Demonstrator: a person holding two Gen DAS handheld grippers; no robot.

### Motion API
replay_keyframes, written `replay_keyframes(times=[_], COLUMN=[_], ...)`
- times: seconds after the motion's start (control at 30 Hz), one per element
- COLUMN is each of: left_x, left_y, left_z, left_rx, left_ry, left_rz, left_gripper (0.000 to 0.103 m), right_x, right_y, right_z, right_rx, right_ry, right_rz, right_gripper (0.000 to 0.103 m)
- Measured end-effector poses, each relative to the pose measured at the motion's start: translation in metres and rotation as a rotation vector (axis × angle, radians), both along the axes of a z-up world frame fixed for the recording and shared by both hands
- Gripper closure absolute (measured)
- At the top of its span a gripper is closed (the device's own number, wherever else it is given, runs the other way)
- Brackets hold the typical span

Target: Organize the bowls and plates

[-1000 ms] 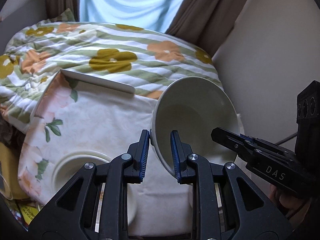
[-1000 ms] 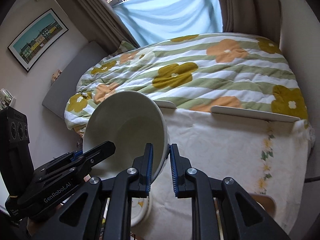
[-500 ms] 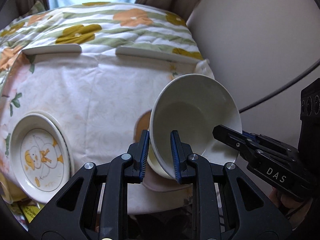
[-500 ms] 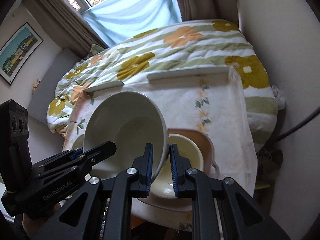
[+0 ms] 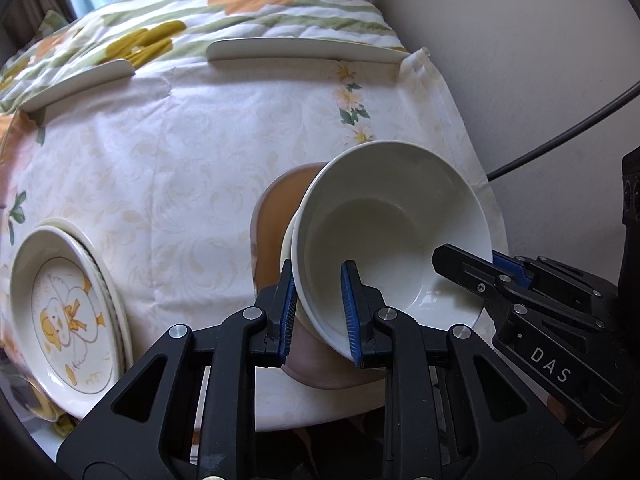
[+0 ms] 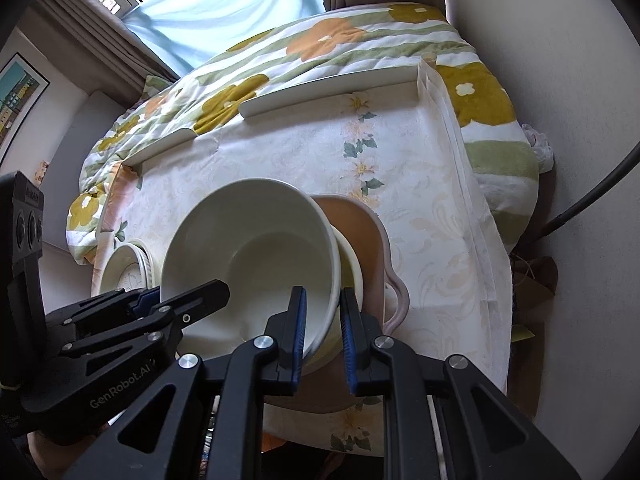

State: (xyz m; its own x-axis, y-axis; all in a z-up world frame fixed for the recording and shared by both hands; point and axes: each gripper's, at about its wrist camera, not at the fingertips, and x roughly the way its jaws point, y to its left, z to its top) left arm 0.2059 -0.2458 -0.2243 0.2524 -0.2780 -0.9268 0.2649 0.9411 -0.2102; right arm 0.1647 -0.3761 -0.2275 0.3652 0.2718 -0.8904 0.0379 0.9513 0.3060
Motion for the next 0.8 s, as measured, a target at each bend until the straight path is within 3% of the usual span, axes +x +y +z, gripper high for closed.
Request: replay_keyframes(times=[0.27, 0.63, 0.8], left_x=[0.000, -0.006, -0.007], left_y=[-0.008, -0.026, -0.025], left_z=[-0.009, -0.008, -0.008], left_rx=[0.061, 0.192, 0.208], left_ry=[-0.001, -0.075, -0.081], left_rz=[-0.029, -0.074, -0.069], left_gripper=[0.084, 0.084, 0.084], right_x=[-0.002, -0.007, -0.009], right_y=[-0.003, -0.003, -0.004], right_z=[-0.008, -0.011, -0.011], right_rx=[-0.013, -0.015, -0.007], right_ry=[0.012, -0.004, -0.008], right_rz=[-0.002, 0.013, 0.020], right_gripper=[0.088, 0.088, 0.088])
